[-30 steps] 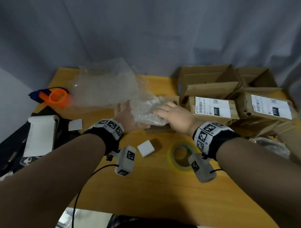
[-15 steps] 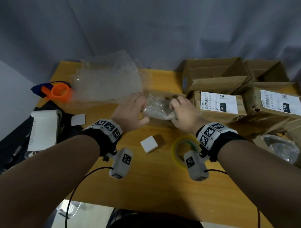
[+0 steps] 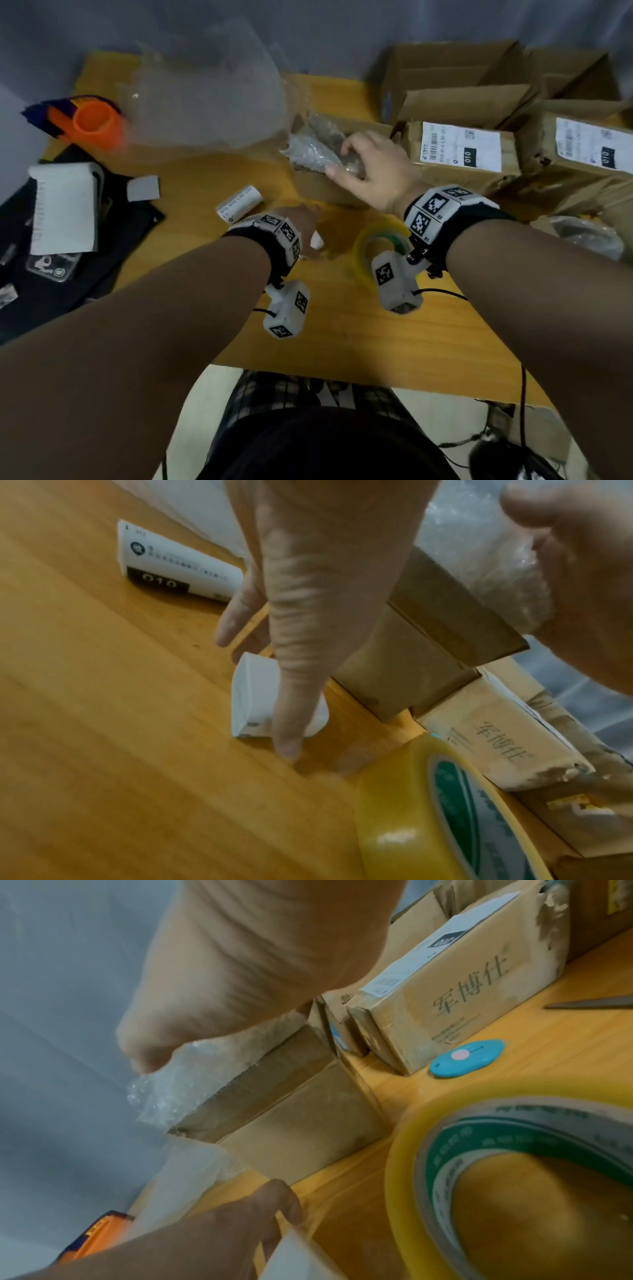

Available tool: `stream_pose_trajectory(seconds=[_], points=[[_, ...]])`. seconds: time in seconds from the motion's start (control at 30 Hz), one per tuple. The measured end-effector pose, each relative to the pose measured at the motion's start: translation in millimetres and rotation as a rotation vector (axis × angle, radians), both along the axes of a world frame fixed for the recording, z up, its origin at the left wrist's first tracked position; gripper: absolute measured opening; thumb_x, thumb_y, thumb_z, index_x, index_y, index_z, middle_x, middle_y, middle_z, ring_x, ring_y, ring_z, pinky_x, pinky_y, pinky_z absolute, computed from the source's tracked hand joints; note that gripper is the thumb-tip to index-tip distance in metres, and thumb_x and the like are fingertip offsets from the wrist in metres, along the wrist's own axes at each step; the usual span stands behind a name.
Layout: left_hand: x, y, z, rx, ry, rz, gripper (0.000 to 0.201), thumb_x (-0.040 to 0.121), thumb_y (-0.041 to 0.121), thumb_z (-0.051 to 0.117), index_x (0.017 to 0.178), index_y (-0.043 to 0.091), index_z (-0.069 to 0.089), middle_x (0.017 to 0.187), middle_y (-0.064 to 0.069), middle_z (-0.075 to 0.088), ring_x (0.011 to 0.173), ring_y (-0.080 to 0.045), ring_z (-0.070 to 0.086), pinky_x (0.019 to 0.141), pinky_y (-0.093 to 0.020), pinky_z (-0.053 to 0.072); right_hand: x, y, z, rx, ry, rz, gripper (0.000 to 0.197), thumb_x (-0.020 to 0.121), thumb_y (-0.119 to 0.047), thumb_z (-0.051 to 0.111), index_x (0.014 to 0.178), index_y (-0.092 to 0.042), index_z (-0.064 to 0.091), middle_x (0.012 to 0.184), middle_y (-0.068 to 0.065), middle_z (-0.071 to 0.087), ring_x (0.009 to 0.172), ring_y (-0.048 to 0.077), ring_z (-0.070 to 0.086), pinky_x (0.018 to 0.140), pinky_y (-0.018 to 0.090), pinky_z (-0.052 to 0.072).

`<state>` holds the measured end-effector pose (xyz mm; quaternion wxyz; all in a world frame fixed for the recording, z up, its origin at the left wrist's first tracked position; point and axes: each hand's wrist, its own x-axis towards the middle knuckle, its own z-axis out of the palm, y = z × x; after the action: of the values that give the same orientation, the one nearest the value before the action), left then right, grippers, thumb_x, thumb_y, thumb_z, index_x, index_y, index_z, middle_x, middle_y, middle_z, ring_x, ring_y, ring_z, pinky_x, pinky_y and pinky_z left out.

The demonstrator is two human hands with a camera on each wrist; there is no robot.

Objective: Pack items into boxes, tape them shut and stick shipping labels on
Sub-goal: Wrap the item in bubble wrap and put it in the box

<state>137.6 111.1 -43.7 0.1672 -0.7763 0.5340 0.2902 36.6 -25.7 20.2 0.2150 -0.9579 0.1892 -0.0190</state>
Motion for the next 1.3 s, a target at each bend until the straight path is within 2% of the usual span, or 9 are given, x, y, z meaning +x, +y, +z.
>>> stream_pose_trajectory(seconds=[0.13, 0.3, 0.47, 0.57, 0.7, 0.8, 0.93, 1.07, 1.3], points=[[-2.2, 14.6, 6.3, -0.048, 0.006, 0.035, 0.065, 0.081, 0.043, 0.068, 0.127, 0.007, 0.039, 0.119, -0.010, 0.054, 0.095, -0.026, 0.059, 0.070, -0.033, 0.046, -6.1, 6.7, -2.2, 0.027, -0.178, -0.082, 0.045, 0.093, -0.048, 0.042, 0.119, -0.014, 0.053, 0.120, 0.006, 0.053, 0.113, 0.023, 0.048, 0.094, 0.038, 0.037], [-0.2, 30.7, 64.2, -0.366, 0.368, 0.112, 0.051, 0.077, 0.045, 0.067, 0.119, 0.023, 0.049, 0.107, 0.008, 0.052, 0.089, -0.014, 0.054, 0.072, -0.030, 0.045, -15.5, -0.9, 3.8, 0.187, -0.384, -0.253, 0.032, 0.096, -0.038, 0.045, 0.110, -0.012, 0.057, 0.107, 0.004, 0.055, 0.098, 0.017, 0.053, 0.087, 0.030, 0.042], [10.3, 9.3, 122.3, -0.861, 0.215, 0.046, 0.063, 0.072, 0.037, 0.075, 0.125, 0.011, 0.053, 0.111, -0.002, 0.051, 0.099, -0.017, 0.048, 0.079, -0.026, 0.037, -8.9, -6.1, 42.5, 0.707, -0.374, -0.279, 0.044, 0.095, -0.045, 0.047, 0.101, -0.006, 0.065, 0.080, 0.004, 0.063, 0.073, 0.005, 0.057, 0.072, 0.020, 0.045], [20.5, -12.4, 133.0, -0.973, 0.125, -0.040, 0.064, 0.073, 0.044, 0.067, 0.123, 0.007, 0.057, 0.113, -0.012, 0.057, 0.105, -0.024, 0.052, 0.092, -0.026, 0.037, 2.9, -6.4, 55.4, 0.811, -0.353, -0.257, 0.041, 0.083, -0.042, 0.067, 0.101, -0.005, 0.066, 0.084, 0.014, 0.062, 0.079, 0.019, 0.060, 0.074, 0.035, 0.049], [35.9, -29.2, 121.4, -0.924, 0.134, 0.065, 0.069, 0.078, 0.038, 0.073, 0.132, 0.004, 0.046, 0.129, -0.015, 0.050, 0.117, -0.026, 0.048, 0.101, -0.032, 0.037, 8.5, -16.1, 51.8, 0.805, -0.418, -0.411, 0.033, 0.087, -0.026, 0.068, 0.113, -0.006, 0.062, 0.101, 0.013, 0.067, 0.092, 0.024, 0.065, 0.083, 0.038, 0.053], [52.9, -31.8, 104.6, -0.624, -0.024, 0.043, 0.055, 0.088, 0.052, 0.054, 0.131, 0.018, 0.051, 0.134, -0.008, 0.050, 0.121, -0.025, 0.045, 0.106, -0.040, 0.033, 5.9, -25.6, 44.4, 0.682, -0.388, -0.459, 0.040, 0.090, -0.022, 0.064, 0.127, -0.009, 0.054, 0.112, 0.005, 0.062, 0.100, 0.017, 0.059, 0.084, 0.025, 0.048], [54.1, -25.5, 97.3, -0.351, 0.066, 0.024, 0.061, 0.085, 0.057, 0.056, 0.137, 0.028, 0.046, 0.143, 0.000, 0.046, 0.129, -0.022, 0.042, 0.109, -0.041, 0.030, 5.1, -21.5, 29.5, 0.636, -0.272, -0.452, 0.039, 0.086, -0.014, 0.068, 0.123, -0.011, 0.056, 0.109, 0.005, 0.062, 0.097, 0.018, 0.059, 0.081, 0.026, 0.050], [53.4, -26.6, 96.6, -0.339, 0.213, 0.002, 0.051, 0.083, 0.051, 0.063, 0.126, 0.025, 0.057, 0.123, 0.004, 0.061, 0.112, -0.017, 0.056, 0.097, -0.032, 0.040, 5.9, -17.0, 20.5, 0.620, -0.229, -0.446, 0.039, 0.085, -0.013, 0.069, 0.122, -0.013, 0.054, 0.114, 0.003, 0.060, 0.103, 0.019, 0.059, 0.090, 0.032, 0.050], [57.2, -38.8, 106.6, -0.602, 0.204, 0.061, 0.030, 0.096, 0.037, 0.048, 0.104, 0.013, 0.065, 0.087, 0.001, 0.059, 0.076, -0.013, 0.051, 0.066, -0.026, 0.038, 11.9, -14.3, 42.1, 0.692, -0.094, -0.286, 0.039, 0.095, -0.023, 0.055, 0.133, -0.020, 0.047, 0.113, 0.002, 0.057, 0.094, 0.018, 0.057, 0.076, 0.029, 0.048]])
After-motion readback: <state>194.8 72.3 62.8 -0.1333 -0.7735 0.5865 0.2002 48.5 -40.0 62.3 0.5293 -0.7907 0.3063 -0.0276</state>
